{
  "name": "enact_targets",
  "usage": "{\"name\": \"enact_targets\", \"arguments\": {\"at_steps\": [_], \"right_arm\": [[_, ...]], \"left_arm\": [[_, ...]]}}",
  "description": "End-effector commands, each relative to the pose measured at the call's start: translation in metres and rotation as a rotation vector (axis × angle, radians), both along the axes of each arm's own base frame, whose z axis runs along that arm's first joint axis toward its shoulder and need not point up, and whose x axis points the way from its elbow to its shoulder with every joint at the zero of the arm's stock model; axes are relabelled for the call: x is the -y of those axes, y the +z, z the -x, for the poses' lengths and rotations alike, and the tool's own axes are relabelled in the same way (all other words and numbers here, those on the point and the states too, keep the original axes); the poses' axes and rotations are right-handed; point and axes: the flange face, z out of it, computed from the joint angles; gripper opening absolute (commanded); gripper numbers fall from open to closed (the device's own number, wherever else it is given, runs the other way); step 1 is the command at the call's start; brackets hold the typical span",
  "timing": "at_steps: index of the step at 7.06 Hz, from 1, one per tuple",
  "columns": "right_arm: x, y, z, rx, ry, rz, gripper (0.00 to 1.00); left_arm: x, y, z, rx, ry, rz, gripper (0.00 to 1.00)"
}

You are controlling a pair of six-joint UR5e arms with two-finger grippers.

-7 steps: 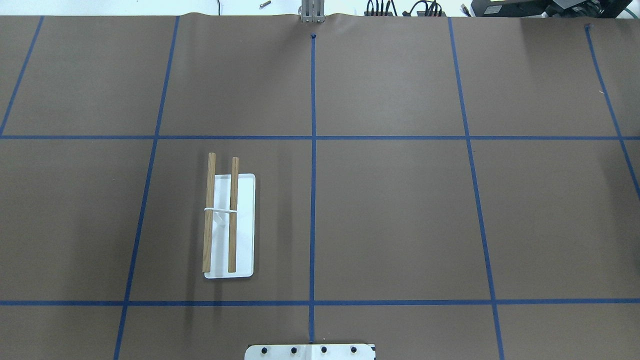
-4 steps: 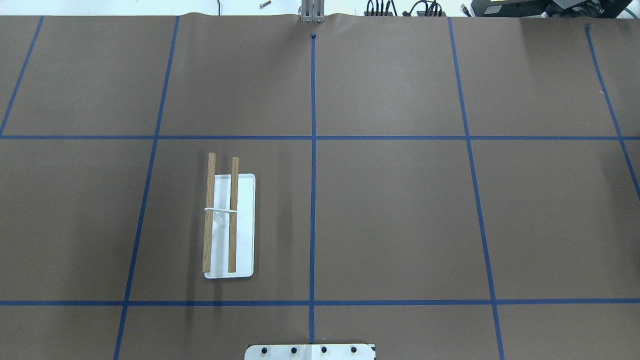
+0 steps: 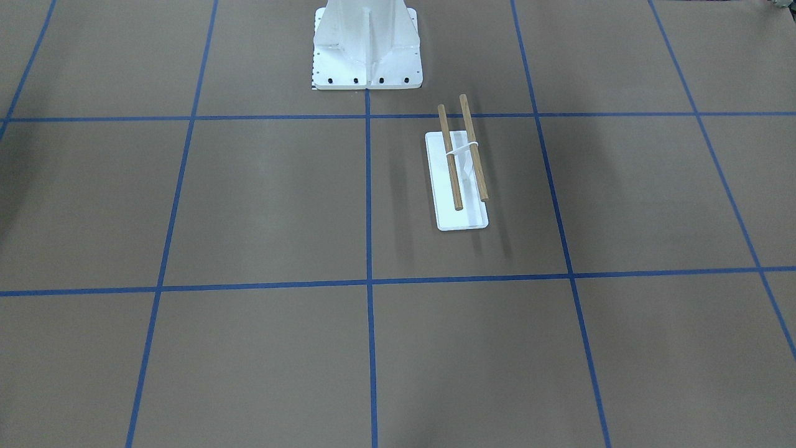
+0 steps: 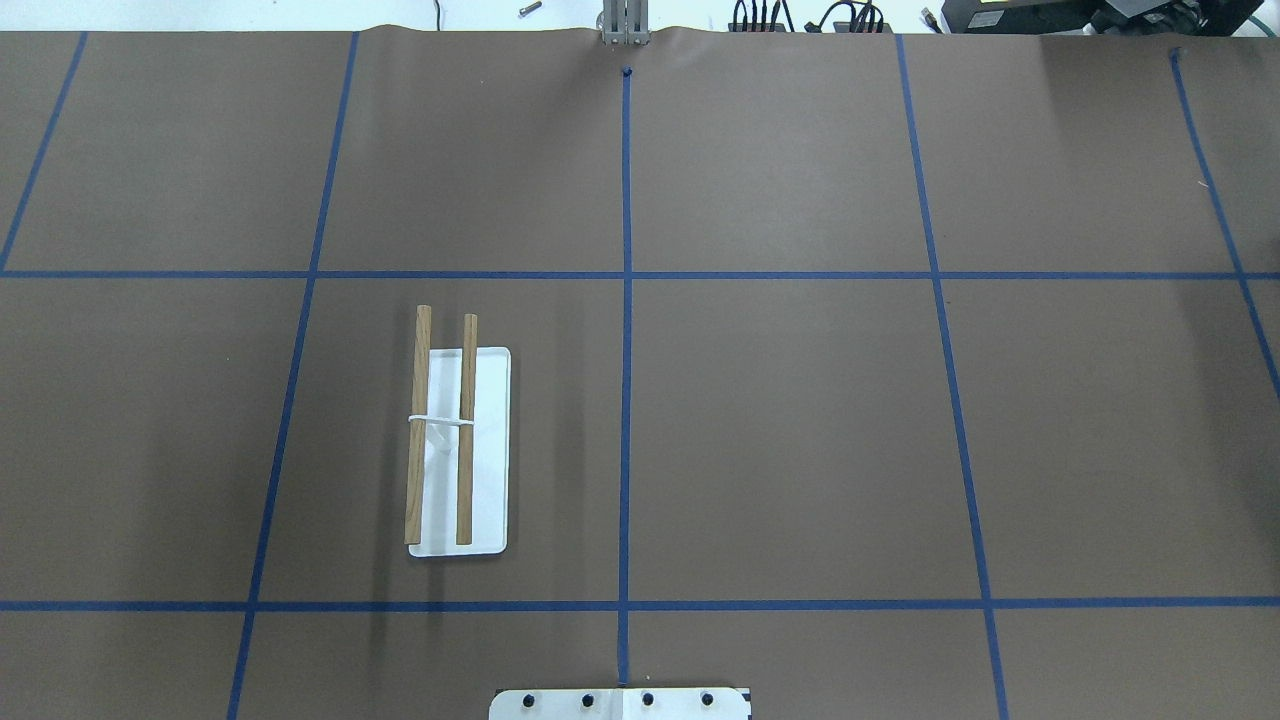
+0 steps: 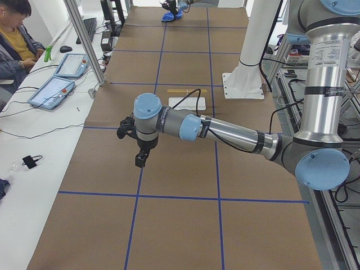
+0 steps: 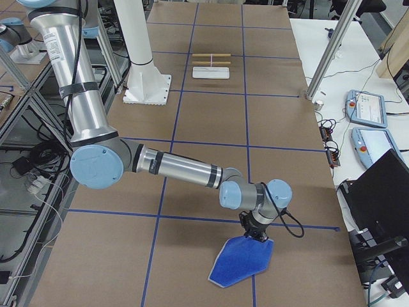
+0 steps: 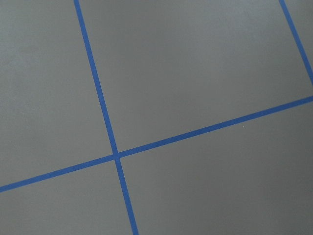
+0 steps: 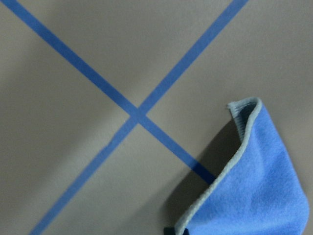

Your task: Hang towel on rack

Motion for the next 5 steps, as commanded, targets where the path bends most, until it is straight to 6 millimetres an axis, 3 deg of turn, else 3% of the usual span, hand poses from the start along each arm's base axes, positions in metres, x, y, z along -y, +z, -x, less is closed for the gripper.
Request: {"name": "enact_targets", "arguments": {"at_steps": [1,2,4,5], "right_arm": [[0.027,-0.131,0.014,0.045,0.216,0.188,0.00],[0.019,-0.203,0.055,0.059,0.326,0.279,0.00],[-0.011,-0.312,0.129,0.103,0.462,0.376,0.00],[-0.018,-0.365,0.150,0.154,0.502,0.411,0.00]], "left_arm": [[0.001,-0.022,-0.011,-0.154,-0.047,0.071,0.98],[0.003,-0.029,-0.022,-0.180,-0.044,0.050,0.98],[0.037,-0.067,-0.063,-0.234,-0.073,0.095,0.98],[0.054,-0.088,-0.080,-0.259,-0.088,0.121,0.98]]}}
